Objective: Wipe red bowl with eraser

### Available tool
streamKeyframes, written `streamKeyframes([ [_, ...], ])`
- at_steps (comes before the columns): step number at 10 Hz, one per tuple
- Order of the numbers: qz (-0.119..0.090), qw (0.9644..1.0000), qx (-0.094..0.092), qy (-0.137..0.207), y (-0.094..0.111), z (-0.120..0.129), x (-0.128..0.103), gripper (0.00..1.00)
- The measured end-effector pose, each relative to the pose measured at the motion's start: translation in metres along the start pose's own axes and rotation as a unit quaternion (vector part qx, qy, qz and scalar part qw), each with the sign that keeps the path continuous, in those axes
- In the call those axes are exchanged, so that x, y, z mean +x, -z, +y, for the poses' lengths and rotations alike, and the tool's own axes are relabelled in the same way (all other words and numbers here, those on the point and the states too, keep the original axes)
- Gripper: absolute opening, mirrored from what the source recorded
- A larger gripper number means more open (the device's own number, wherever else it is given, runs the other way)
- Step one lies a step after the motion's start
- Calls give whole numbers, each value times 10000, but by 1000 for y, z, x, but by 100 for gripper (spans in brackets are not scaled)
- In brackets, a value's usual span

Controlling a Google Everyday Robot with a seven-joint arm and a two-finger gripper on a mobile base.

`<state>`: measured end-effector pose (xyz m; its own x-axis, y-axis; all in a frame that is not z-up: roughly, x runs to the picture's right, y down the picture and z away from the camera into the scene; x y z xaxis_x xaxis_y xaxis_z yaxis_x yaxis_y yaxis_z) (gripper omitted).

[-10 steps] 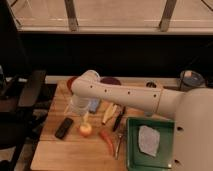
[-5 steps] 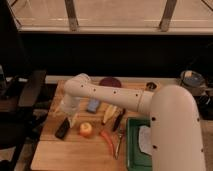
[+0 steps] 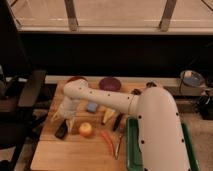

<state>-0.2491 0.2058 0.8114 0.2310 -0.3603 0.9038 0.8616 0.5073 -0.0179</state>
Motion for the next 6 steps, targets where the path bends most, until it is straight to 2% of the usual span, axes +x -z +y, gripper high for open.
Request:
streamKeyframes([
  [1, -108, 9999, -56, -15, -9, 1, 0, 64],
  [3, -166, 9998, -136, -51, -16, 7, -1, 47],
  [5, -69, 9997, -235, -68, -15, 11, -5, 25],
  [6, -46, 9996, -250, -80, -14, 12, -5, 20],
])
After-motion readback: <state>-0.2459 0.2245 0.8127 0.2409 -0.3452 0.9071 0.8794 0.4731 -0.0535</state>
